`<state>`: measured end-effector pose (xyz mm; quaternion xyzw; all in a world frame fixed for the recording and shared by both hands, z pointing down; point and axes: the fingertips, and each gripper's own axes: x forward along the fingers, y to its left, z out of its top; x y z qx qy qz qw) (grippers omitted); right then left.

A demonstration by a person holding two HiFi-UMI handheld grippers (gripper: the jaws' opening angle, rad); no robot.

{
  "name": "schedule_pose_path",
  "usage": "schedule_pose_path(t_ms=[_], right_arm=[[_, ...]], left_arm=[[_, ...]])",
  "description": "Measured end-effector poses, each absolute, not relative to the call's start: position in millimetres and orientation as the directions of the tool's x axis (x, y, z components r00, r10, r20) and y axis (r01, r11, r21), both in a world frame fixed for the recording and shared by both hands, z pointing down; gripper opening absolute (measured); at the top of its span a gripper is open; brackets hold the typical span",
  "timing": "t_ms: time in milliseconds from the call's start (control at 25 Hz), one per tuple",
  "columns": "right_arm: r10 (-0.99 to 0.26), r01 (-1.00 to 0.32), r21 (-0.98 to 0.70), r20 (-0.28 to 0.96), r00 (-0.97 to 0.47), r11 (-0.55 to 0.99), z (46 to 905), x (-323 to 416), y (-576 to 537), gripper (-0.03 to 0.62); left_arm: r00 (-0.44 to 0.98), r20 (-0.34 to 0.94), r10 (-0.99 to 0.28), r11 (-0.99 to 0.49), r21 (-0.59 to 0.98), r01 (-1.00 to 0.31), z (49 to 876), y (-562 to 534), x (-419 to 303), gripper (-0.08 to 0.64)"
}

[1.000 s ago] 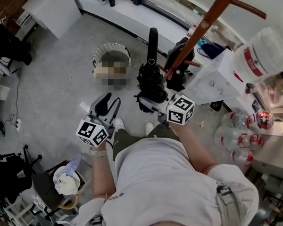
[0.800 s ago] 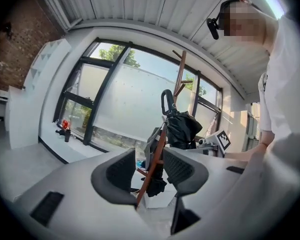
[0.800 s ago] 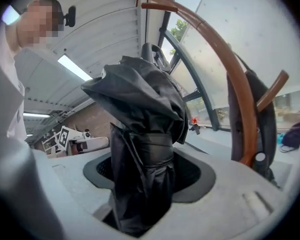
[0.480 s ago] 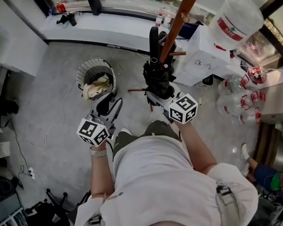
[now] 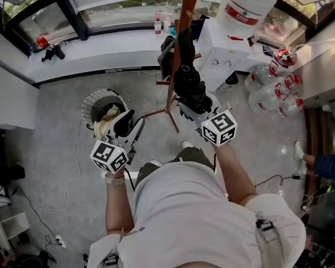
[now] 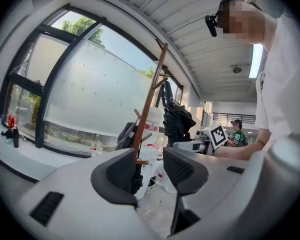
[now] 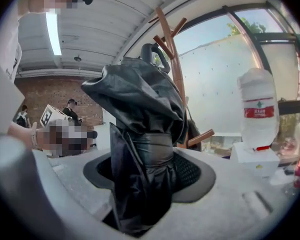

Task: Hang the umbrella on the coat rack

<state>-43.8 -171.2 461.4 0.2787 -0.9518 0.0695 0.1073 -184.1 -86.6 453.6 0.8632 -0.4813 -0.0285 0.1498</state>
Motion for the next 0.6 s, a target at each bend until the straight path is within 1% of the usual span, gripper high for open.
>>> schedule_pose_path(t_ms=[200, 600], right_arm=[[-0.593, -0.6, 0.041, 0.223, -0.774, 0.799, 435, -29, -175, 0.281], [-0.683, -0.671, 0.129, 0.17, -0.711, 0.731, 393, -5, -182, 0.281]], left_arm=[[0.596, 0.084, -0.798, -0.555, 0.283, -0.783, 444, -100, -174, 0.153], [0.665, 0.056, -0.744, -0.631, 0.265, -0.729, 432, -114, -153, 0.153]])
